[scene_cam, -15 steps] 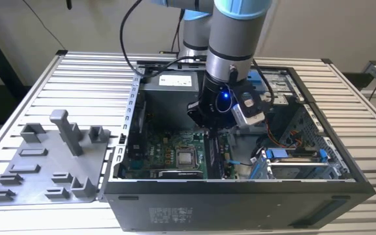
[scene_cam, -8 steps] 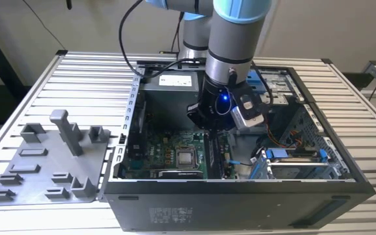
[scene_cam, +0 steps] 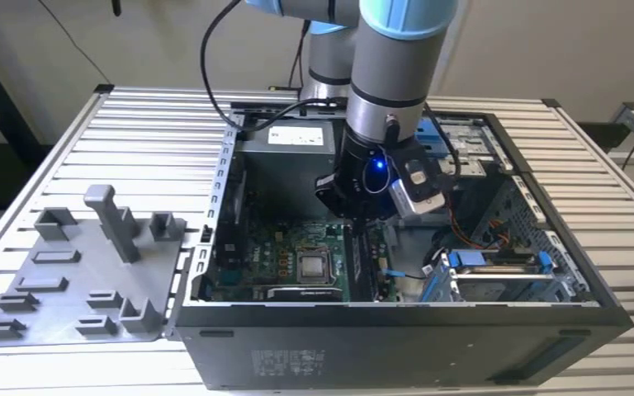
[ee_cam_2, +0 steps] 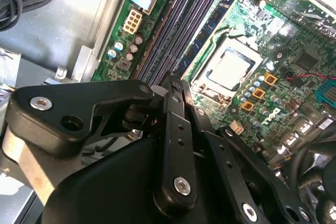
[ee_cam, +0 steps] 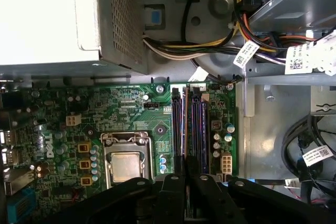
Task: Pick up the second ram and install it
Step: 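Insert the second ram into the second slot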
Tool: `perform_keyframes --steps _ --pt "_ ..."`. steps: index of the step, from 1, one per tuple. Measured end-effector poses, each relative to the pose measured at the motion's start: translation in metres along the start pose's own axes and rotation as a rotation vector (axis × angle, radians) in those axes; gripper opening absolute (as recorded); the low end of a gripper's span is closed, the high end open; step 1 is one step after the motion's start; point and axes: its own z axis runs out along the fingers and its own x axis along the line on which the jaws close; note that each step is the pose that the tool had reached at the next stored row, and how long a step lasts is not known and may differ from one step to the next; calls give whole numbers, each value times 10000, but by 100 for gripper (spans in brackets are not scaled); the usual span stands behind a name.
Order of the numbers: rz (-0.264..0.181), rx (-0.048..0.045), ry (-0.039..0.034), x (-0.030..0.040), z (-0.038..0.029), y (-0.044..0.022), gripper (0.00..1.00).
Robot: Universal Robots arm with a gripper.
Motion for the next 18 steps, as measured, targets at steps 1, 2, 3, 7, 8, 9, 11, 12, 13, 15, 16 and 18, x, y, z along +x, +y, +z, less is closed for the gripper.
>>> perform_keyframes --steps 1,2,3,7,8,9,11,12,13,15,16,18 --pt "0 0 0 0 0 0 13" --pt "0 1 0 0 2 0 13" --pt "0 -4 -1 0 7 1 13" --pt "2 -1 0 6 30 0 13" --pt "1 0 0 6 35 0 13" --pt "-1 1 0 7 39 0 13" --pt "0 2 0 8 50 -2 13" --pt "0 0 0 10 59 -3 13" --pt "0 0 0 10 66 -3 13" --pt "1 2 1 11 74 -6 13" --pt "1 1 1 11 81 -7 13" --pt "-1 0 0 9 87 -24 13"
